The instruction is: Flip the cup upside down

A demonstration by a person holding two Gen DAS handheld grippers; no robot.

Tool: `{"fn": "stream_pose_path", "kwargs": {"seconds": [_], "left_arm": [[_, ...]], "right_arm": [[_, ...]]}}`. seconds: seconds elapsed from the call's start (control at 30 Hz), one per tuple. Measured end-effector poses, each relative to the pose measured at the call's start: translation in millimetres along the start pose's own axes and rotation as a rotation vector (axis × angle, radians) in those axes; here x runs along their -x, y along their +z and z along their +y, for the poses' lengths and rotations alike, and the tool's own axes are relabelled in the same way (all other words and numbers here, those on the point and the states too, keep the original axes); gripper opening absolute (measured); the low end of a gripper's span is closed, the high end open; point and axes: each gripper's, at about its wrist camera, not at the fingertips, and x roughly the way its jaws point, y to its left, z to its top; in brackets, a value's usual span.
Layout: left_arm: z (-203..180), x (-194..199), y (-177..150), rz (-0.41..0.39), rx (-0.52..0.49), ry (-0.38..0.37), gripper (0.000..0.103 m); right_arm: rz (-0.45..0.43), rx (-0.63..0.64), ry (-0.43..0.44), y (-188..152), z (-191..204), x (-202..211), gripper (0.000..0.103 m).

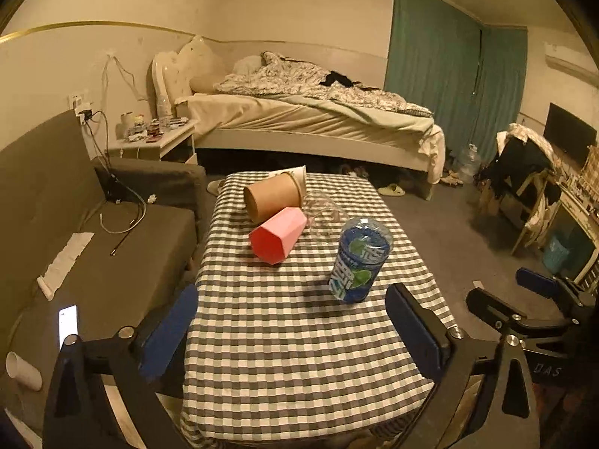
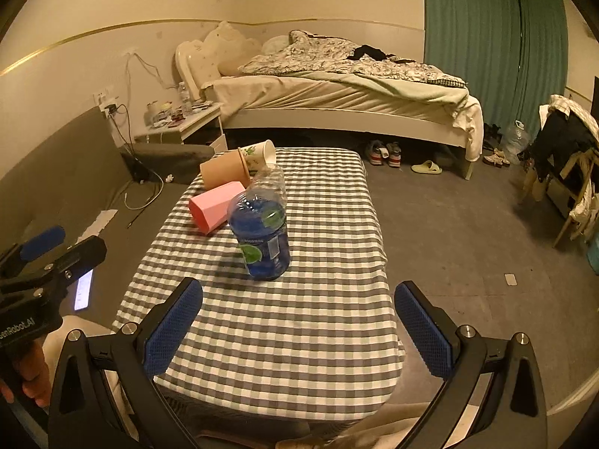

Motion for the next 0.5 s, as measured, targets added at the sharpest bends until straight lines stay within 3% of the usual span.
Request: {"fn": "stream_pose_path", "kwargs": {"seconds": [0.5], "left_arm": [[8, -4, -1, 0.013, 0.018, 0.001, 0.103]], "right_arm": [[-0.027, -0.043, -0.049, 3, -8, 6, 0.103]]}}
